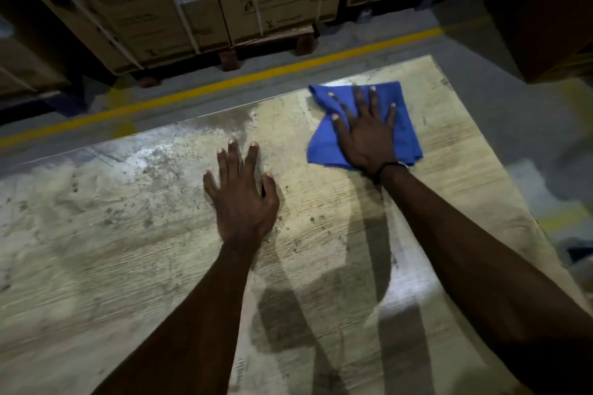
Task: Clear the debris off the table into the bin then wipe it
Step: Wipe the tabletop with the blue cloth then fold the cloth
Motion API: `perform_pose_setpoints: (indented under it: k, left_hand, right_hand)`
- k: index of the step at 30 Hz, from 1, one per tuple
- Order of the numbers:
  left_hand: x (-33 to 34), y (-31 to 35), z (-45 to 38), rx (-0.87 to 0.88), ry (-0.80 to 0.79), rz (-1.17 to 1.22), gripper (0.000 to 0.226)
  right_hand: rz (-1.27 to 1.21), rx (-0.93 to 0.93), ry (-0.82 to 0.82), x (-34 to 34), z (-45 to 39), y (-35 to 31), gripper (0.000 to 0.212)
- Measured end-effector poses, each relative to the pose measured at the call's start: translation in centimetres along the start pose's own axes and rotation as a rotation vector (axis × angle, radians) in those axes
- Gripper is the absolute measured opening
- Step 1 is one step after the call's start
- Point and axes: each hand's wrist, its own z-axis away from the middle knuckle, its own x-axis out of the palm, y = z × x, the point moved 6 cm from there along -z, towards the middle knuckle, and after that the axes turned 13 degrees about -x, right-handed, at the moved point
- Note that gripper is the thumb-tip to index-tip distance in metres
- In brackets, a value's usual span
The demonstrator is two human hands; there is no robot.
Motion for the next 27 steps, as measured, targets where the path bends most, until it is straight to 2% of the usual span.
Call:
perform_pose_setpoints:
  k: [3,5,8,12,15,17,20,22,24,27]
  left_hand:
    - [0.1,-0.2,-0.1,0.014,0.005,0.006,0.063]
    - [0.1,-0.3,0.0,0.031,0.013,0.003,0.063]
    - [0.1,-0.3,0.0,0.039,0.015,0.0,0.063]
    - [0.1,-0.4,0.1,0.055,0.007,0.026,0.062]
    - [0.1,-0.4,0.1,0.058,0.0,0.069,0.061]
    - [-0.1,-0.5,0.1,0.064,0.004,0.114,0.06]
    - [-0.3,-1.0,0.0,0.07,-0.011,0.22,0.061]
    - [-0.5,-1.3,0.2,0.102,-0.028,0.229,0.061]
    - [-0.6,-1.7,0.8,0.178,-0.055,0.119,0.061]
    - [-1.2,-3.6,3.4,0.249,-0.049,-0.042,0.06]
  right_hand:
    - [0.033,-0.211,-0.003,0.9,4.7,-6.3,0.055]
    - [0.041,-0.302,-0.046,0.9,10.5,-7.8,0.054]
    - [0.067,-0.24,-0.063,-0.1,16.1,-4.9,0.052]
    - [0.097,-0.052,-0.038,-0.9,13.2,0.2,0.054]
    - [0.04,0.019,0.007,-0.5,9.2,-0.5,0.055]
    - [0.039,-0.013,0.013,0.5,9.2,-3.6,0.056]
    - [0.058,-0.163,0.014,1.0,15.4,-9.4,0.054]
    - [0.056,-0.209,-0.015,0.7,21.8,-10.4,0.054]
    - [0.07,-0.153,-0.017,-0.3,26.1,-7.8,0.053]
    - [0.102,0.0,-0.024,-1.8,26.2,-2.5,0.054]
